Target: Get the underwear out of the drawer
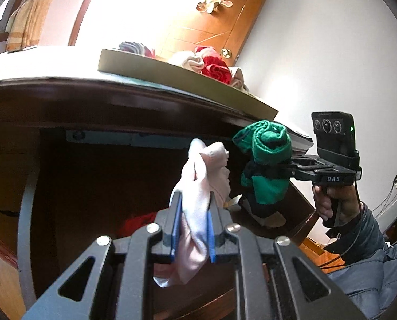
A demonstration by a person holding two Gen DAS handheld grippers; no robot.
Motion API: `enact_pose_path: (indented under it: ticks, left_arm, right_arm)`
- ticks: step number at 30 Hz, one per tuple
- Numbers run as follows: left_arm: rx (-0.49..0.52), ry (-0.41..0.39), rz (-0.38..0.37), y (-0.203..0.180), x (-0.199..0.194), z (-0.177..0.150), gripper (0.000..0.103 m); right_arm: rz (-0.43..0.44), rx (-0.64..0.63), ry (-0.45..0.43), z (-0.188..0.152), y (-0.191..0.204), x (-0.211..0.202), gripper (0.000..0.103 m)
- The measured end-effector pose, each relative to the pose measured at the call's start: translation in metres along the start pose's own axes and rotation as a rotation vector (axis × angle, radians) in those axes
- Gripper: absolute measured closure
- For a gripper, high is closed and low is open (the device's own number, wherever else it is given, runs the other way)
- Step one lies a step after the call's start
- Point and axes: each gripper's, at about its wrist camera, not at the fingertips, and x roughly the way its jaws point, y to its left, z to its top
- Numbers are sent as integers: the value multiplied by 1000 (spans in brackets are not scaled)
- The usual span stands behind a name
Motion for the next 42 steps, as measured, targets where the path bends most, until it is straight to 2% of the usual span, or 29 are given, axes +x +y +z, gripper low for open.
enact_pose_path:
  ticks: [23, 42]
  left_arm:
    - [43, -107, 82, -10, -16, 10, 89]
    - [96, -189, 238, -16, -25, 19, 89]
  right_arm:
    - [-16, -58, -96, -6, 7, -15, 78]
    - [0, -128, -194, -10, 17, -28, 78]
